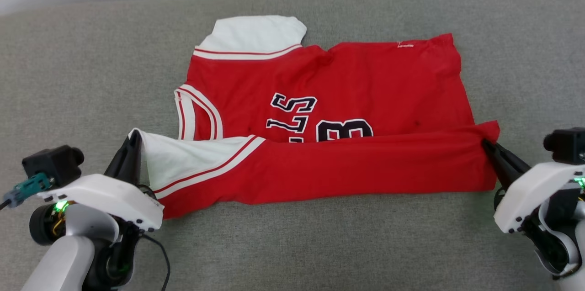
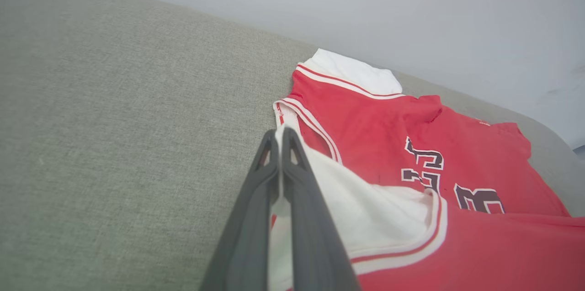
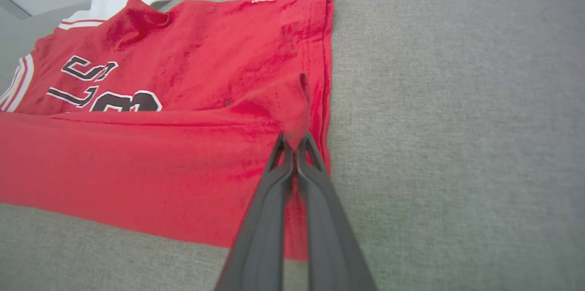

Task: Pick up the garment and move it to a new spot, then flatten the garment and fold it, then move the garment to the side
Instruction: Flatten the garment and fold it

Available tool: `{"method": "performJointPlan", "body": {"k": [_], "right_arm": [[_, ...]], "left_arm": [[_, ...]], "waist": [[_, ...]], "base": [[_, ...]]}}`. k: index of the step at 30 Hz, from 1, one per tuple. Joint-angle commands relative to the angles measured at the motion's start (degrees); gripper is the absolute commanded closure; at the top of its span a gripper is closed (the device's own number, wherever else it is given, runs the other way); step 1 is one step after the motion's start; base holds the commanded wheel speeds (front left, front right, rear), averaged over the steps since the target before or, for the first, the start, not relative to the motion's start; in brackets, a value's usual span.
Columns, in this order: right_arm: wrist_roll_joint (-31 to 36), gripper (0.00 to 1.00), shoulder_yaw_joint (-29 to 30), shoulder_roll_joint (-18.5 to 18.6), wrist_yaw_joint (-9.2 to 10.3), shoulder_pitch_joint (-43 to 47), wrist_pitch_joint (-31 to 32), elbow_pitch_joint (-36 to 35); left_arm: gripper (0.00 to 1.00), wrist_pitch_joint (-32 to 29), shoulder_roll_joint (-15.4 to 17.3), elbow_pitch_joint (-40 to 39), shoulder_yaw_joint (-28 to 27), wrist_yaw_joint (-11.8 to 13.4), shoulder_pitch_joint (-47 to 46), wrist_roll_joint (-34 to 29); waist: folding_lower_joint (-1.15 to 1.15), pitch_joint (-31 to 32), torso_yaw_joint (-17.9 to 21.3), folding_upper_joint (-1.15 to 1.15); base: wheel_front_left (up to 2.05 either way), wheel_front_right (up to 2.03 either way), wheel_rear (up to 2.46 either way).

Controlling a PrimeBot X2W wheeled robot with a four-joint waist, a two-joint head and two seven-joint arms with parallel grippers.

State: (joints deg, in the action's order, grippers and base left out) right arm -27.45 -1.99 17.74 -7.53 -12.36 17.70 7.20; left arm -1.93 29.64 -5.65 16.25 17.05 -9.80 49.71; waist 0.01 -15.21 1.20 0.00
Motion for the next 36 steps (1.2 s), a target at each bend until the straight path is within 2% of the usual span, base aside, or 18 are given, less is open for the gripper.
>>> {"method": "performJointPlan", "body": {"k": [1, 9, 10, 11, 12, 13, 17, 18, 23, 30, 36], "right_arm": [[0.66, 1.0, -0.65, 0.05, 0.08, -1.62, -0.03, 1.42], [1.49, 1.0, -5.36, 0.01, 0.07, -7.35, -3.9, 10.97], [1.52, 0.8, -5.83, -0.12, 0.08, -8.1, -4.63, 12.21], [1.17, 0.53, -6.46, -0.4, 0.08, -8.42, -5.23, 13.28], [0.75, 0.0, -7.09, -0.57, 0.08, -8.54, -5.73, 14.36], [0.47, 0.0, -7.58, -0.45, 0.08, -8.69, -6.47, 15.21], [-0.76, 0.0, -8.92, 0.94, 0.08, -8.49, -11.09, 15.7], [-0.35, 0.0, -8.57, 1.82, 0.07, -6.87, -15.8, 13.66], [1.9, 0.0, -6.36, 1.85, 0.07, -3.39, -20.05, 8.3], [7.7, 0.0, -1.0, -0.62, 0.07, 3.18, -19.54, -1.15], [10.4, 0.0, 1.76, -3.71, 0.07, 8.18, -16.06, -8.9]], "left_arm": [[1.0, -0.02, -0.45, 1.26, 0.22, -0.73, -1.65, -0.07], [1.0, -1.13, -3.55, 11.58, 3.21, -5.01, -6.8, 1.52], [0.96, -1.53, -3.91, 12.98, 3.5, -5.56, -7.24, 1.9], [0.67, -1.45, -4.31, 13.96, 3.6, -6.17, -7.81, 2.3], [0.41, -1.32, -4.53, 15.12, 3.7, -6.58, -8.3, 2.47], [0.0, -1.79, -4.85, 16.42, 3.86, -7.05, -8.5, 3.02], [0.0, -2.57, -4.94, 19.62, 4.03, -8.81, -9.32, 4.16], [0.0, -2.44, -3.98, 20.56, 3.44, -9.35, -9.23, 4.37], [0.0, -4.18, -1.02, 19.37, 2.52, -8.95, -8.3, 4.59], [0.0, -10.01, 4.54, 15.06, 2.15, -7.19, -9.07, 4.26], [0.0, -22.76, 9.9, 11.76, 6.0, -7.86, -7.9, 5.62]], "waist": [[-0.01, -1.62, 0.15, 0.0], [-0.01, -4.26, 0.24, 0.0], [-0.01, -4.27, 0.28, 0.0], [-0.01, -4.21, 0.34, 0.0], [-0.01, -4.02, 0.42, 0.0], [-0.01, -3.69, 0.47, 0.0], [-0.01, -1.43, 0.55, 0.0], [-0.01, 1.08, 0.78, 0.0], [-0.01, 5.44, 1.75, 0.0], [-0.01, 9.17, 3.58, 0.0], [-0.01, 9.6, 5.69, 0.0]], "base": [[0.0, 0.0, 0.0], [0.0, 0.0, 0.0], [0.0, 0.0, 0.0], [0.0, 0.0, 0.0], [0.0, 0.0, 0.0], [0.0, 0.0, 0.0], [0.0, 0.0, 0.0], [0.0, 0.0, 0.0], [0.0, 0.0, 0.0], [0.0, 0.0, 0.0], [0.0, 0.0, 0.0]]}}
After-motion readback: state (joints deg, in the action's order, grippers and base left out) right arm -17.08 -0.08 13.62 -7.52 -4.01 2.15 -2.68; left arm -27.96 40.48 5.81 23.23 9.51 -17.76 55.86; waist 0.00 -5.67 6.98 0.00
